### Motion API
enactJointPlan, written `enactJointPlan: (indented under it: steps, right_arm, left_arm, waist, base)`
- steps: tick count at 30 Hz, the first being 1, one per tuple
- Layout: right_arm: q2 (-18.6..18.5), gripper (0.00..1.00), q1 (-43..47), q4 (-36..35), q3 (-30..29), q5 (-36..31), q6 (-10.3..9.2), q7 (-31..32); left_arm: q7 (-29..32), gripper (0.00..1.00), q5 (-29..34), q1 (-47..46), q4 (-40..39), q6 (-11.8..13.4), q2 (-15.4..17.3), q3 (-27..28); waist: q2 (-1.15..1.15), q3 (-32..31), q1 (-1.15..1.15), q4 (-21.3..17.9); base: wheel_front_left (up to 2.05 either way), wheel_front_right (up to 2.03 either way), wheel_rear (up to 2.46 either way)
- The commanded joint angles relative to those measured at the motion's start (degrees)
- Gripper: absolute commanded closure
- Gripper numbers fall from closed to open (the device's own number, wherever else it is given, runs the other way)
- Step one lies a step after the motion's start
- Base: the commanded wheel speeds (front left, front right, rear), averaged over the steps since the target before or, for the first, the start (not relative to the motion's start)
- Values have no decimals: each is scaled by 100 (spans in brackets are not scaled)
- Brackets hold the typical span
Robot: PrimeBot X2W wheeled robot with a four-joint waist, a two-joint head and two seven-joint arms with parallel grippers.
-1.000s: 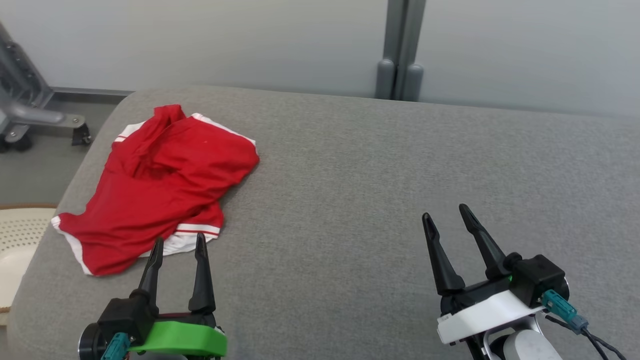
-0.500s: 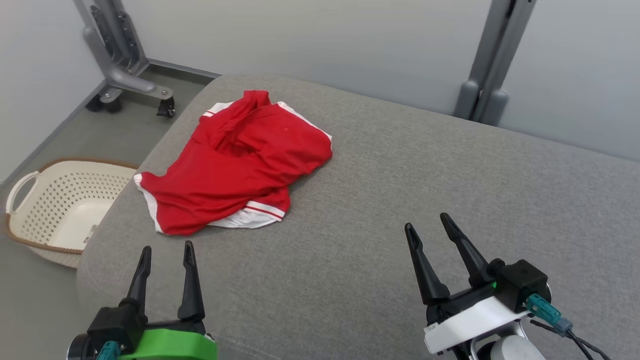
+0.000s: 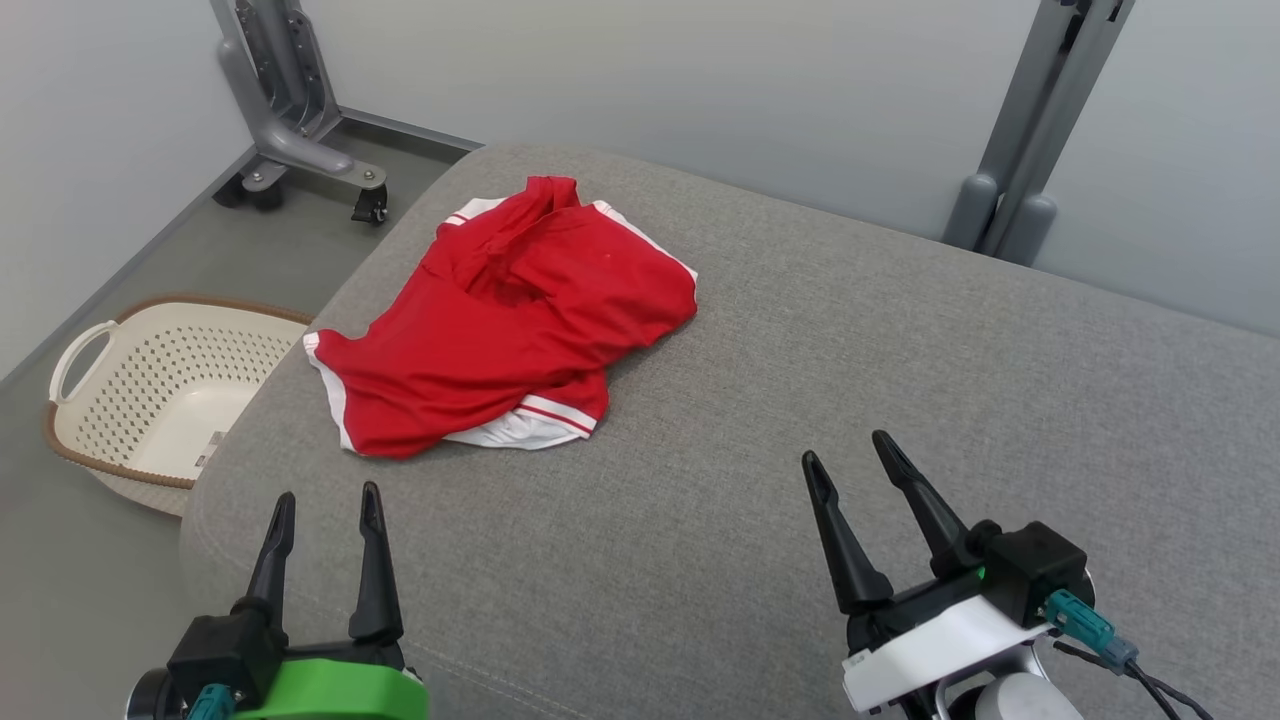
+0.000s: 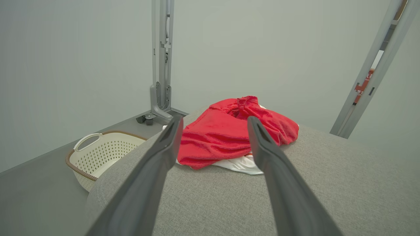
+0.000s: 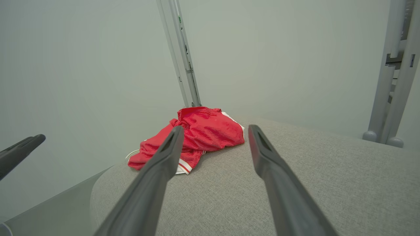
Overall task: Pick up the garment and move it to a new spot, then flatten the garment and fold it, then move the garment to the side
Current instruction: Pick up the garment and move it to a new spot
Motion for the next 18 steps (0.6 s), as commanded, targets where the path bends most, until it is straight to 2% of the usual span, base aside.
enactJointPlan:
  steps: [1, 6, 12, 18]
  right_arm:
    - [-21, 0, -35, 16, 3, -20, -2, -18]
    - [-22, 0, -127, -45, -80, -201, -2, -18]
    - [-23, 0, -361, -169, -266, -504, -2, -19]
    - [-24, 0, -617, -345, -527, -924, -2, -18]
  left_arm:
    - [-4, 0, 26, -24, 2, -10, 13, 30]
    - [-4, 0, 48, -243, 17, -66, 12, 146]
    - [-2, 0, 170, -764, 278, -345, 11, 276]
    - [-3, 0, 367, -1720, 765, -594, 281, 301]
  waist:
    - [0, 49, 0, -66]
    - [0, 248, 0, -228]
    - [0, 725, 0, -484]
    - [0, 1329, 0, -763]
  base:
    - [0, 0, 0]
    - [0, 0, 0]
    - [0, 0, 0]
    - [0, 0, 0]
